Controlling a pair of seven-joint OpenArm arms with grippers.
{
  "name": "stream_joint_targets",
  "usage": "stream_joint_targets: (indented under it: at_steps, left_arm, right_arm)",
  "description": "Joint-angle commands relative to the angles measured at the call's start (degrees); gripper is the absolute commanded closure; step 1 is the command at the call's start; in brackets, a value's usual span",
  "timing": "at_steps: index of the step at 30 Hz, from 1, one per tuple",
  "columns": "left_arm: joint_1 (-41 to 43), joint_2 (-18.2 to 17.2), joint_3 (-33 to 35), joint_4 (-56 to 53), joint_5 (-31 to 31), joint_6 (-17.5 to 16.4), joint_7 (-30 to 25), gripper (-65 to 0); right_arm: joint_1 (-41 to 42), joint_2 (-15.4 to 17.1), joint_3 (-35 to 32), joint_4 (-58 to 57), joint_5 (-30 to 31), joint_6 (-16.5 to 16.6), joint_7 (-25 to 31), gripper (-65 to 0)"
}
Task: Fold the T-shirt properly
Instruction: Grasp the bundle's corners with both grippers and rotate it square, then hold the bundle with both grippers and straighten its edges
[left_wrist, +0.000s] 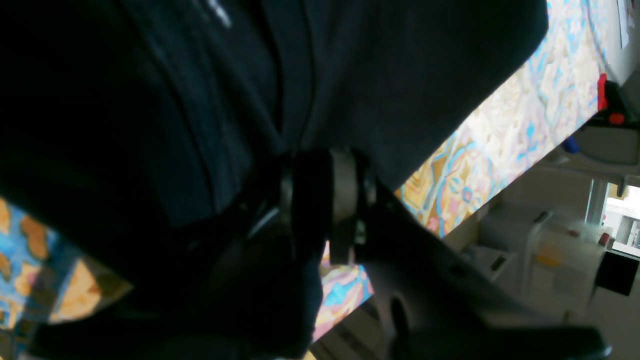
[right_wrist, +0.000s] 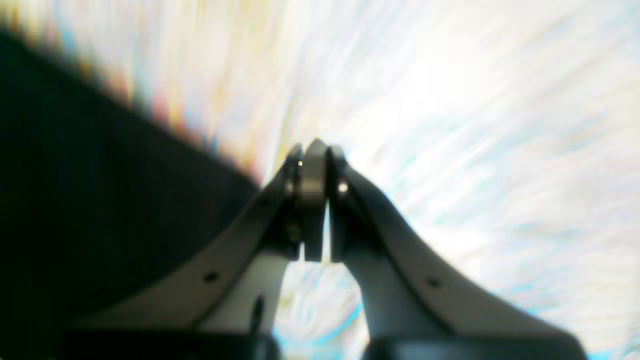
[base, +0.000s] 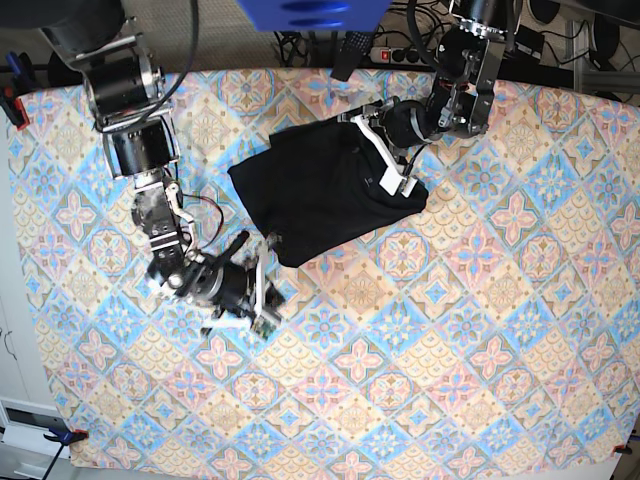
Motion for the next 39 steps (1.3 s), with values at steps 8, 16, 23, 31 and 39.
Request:
stream_joint_targets:
  at_steps: [8, 16, 23, 31, 39]
  left_arm:
    - [-0.1, -0.6, -0.2, 0.7, -0.1, 0.0, -0.6, -8.1]
    - [0.0, -0.7, -0.1, 0.7, 0.1, 0.0, -0.1, -8.1]
    - [-0.2, -3.9, 3.5, 0.7, 0.1, 0.0, -0.2, -8.1]
    - [-0.5, -5.9, 5.3, 0.7, 0.2, 0.0, -0.5, -7.9]
    - [1.3, -6.6, 5.2, 11.1, -0.2, 0.1, 0.0, -7.8]
  right_arm:
    - [-7.0, 0.5, 1.0, 11.3, -0.2, 0.2, -4.9, -0.6]
    - [-6.8, 0.2, -5.0, 3.2, -0.2, 0.2, -4.1, -0.4]
    - [-1.5, -2.7, -5.2, -13.0, -0.3, 0.2, 4.1, -0.4]
    - [-0.6, -3.0, -4.8, -11.8, -0.3, 0.2, 6.3, -0.3]
    - [-0.7, -1.6, -4.8, -1.3, -0.3, 0.2, 1.3, -0.3]
